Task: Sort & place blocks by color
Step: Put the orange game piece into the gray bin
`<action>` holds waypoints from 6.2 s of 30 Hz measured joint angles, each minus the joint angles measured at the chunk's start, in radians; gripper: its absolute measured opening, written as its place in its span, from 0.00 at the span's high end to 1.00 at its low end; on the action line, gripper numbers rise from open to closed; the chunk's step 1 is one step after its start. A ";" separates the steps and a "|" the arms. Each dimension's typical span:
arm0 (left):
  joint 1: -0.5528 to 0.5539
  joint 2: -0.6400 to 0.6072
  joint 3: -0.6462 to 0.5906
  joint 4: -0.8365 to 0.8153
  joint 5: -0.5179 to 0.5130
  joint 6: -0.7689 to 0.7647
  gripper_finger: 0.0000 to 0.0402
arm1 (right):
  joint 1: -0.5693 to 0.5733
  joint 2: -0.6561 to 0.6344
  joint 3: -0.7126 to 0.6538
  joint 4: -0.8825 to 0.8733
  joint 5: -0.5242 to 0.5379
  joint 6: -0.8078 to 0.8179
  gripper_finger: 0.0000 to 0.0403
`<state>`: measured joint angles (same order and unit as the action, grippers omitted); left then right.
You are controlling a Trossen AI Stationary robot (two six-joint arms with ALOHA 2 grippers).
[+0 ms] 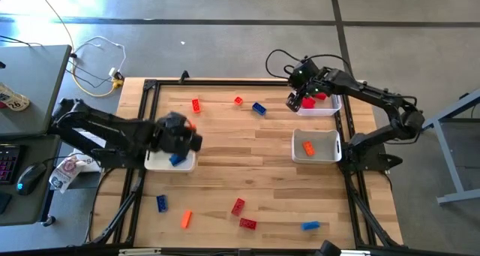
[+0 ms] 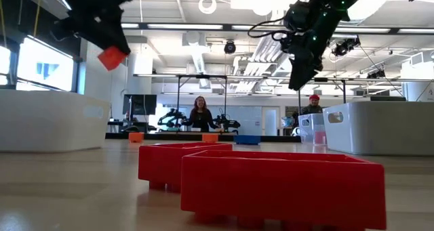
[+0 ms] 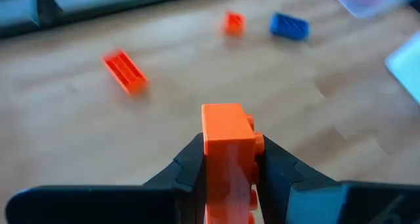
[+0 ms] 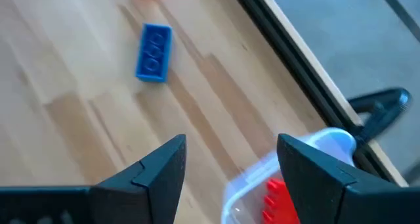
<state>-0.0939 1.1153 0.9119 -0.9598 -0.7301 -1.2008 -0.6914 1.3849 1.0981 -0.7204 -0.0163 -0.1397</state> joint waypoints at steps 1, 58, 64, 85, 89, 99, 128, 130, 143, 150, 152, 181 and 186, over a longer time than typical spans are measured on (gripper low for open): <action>0.036 -0.009 0.000 0.009 -0.005 0.045 0.82 | 0.000 0.000 0.000 0.009 -0.017 0.000 0.44; 0.644 0.082 0.000 1.225 1.109 1.179 0.82 | 0.429 0.004 0.000 0.845 -0.301 -0.156 0.44; 0.629 0.159 0.000 1.337 1.108 1.171 0.82 | 0.438 0.004 0.000 0.859 -0.196 -0.177 0.44; 0.601 0.264 0.000 1.490 1.117 1.124 0.82 | 0.414 0.004 0.000 0.870 -0.110 -0.176 0.44; 0.604 0.264 0.000 1.479 1.100 1.101 0.82 | 0.415 0.004 0.000 0.861 -0.059 -0.175 0.44; 0.587 0.264 0.000 1.499 1.111 1.193 0.82 | 0.415 0.055 0.000 0.916 -0.130 -0.172 0.44; 0.577 0.264 0.000 1.441 1.101 1.267 0.77 | 0.418 0.066 0.000 0.880 -0.148 -0.021 0.82; 0.577 0.265 0.000 1.430 1.094 1.268 0.77 | 0.419 0.066 0.001 0.860 -0.136 -0.015 0.82; 0.576 0.261 0.000 1.316 1.007 1.413 0.58 | 0.415 0.067 0.000 0.613 0.006 0.083 0.82; 0.578 0.261 0.000 1.255 0.864 1.387 0.46 | 0.417 0.066 0.000 0.373 0.115 0.196 0.82; 0.577 0.261 0.000 1.231 0.834 1.390 0.45 | 0.416 0.066 0.000 0.296 0.137 0.238 0.82; 0.578 0.263 0.000 0.915 0.743 1.395 0.47 | 0.558 0.059 0.000 -0.457 0.302 0.641 0.79; 0.578 0.263 0.000 0.903 0.744 1.395 0.47 | 0.578 0.059 0.000 -0.510 0.246 0.705 0.79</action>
<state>0.4843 1.3781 0.9115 -0.0570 0.0135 0.1944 -0.1137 1.4437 1.0981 -1.2307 0.2294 0.5656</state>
